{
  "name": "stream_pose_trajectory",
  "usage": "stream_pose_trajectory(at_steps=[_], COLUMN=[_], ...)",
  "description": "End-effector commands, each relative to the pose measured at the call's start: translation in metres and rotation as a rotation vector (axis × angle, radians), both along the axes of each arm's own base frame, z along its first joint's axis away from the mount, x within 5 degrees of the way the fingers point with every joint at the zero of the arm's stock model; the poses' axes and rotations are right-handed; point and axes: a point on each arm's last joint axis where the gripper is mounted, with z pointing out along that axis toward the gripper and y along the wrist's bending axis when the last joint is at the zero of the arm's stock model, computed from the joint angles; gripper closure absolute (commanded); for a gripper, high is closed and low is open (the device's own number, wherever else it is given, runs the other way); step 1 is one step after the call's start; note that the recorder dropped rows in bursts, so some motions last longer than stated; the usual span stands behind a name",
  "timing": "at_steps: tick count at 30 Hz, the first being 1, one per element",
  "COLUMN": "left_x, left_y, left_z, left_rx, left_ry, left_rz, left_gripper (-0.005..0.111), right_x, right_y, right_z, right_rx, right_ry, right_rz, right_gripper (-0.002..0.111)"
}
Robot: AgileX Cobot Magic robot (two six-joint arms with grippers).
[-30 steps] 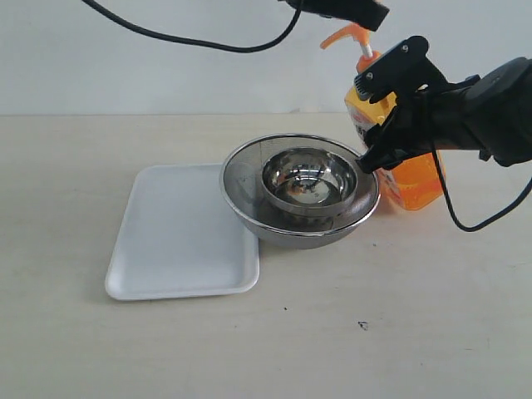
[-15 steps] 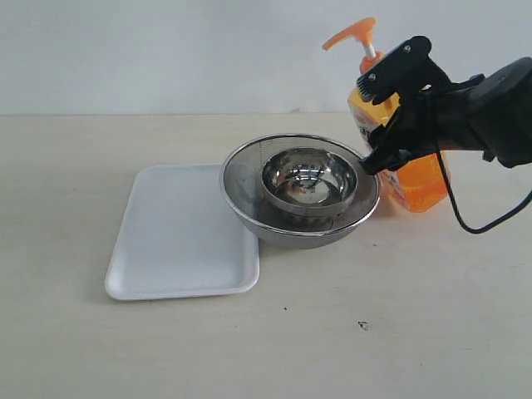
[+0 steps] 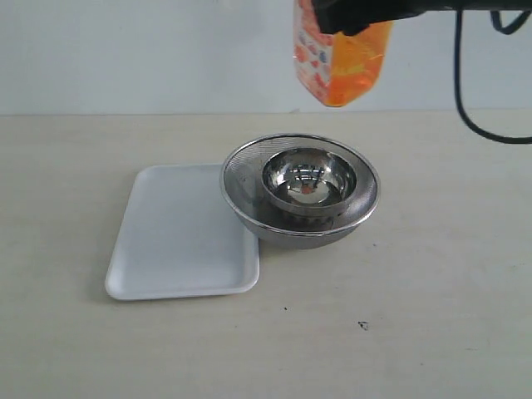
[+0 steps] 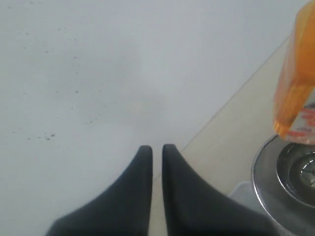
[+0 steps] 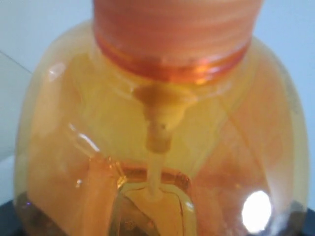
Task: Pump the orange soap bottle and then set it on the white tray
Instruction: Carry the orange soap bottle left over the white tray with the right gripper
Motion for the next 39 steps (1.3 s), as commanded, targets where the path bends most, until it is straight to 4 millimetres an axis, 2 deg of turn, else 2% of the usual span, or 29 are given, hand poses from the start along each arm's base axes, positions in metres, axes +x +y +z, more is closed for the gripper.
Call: stream_pose_trajectory(at_steps=[1, 5, 8, 14, 19, 24, 30, 34, 39], left_x=[-0.023, -0.043, -0.065, -0.11, -0.138, -0.148, -0.153, -0.152, -0.152], left_y=[0.023, 0.04, 0.053, 0.086, 0.111, 0.124, 0.124, 0.124, 0.122], left_z=[0.002, -0.006, -0.01, -0.027, -0.056, -0.1, -0.136, -0.148, -0.149], left_rx=[0.022, 0.027, -0.015, -0.188, -0.229, -0.243, -0.294, -0.293, -0.3], left_ry=[0.005, 0.008, -0.021, -0.112, -0.149, -0.138, -0.128, -0.118, -0.122], left_rz=[0.093, 0.15, 0.166, 0.272, 0.384, 0.47, 0.459, 0.472, 0.448], left_gripper=[0.102, 0.102, 0.102, 0.102, 0.102, 0.102, 0.102, 0.102, 0.102], right_x=[-0.028, -0.044, -0.045, -0.025, -0.01, -0.003, 0.003, 0.005, 0.007], right_y=[0.039, 0.072, 0.095, 0.134, 0.155, 0.174, 0.183, 0.186, 0.187], right_z=[0.024, 0.02, 0.006, -0.027, -0.053, -0.079, -0.102, -0.115, -0.121], right_rx=[0.066, 0.094, 0.113, 0.196, 0.222, 0.186, 0.174, 0.166, 0.163], right_ry=[-0.12, -0.174, -0.169, -0.062, 0.031, 0.067, 0.116, 0.15, 0.159], right_rz=[0.034, 0.044, 0.079, 0.134, 0.129, 0.139, 0.127, 0.118, 0.108], right_gripper=[0.108, 0.108, 0.108, 0.108, 0.108, 0.108, 0.108, 0.108, 0.108])
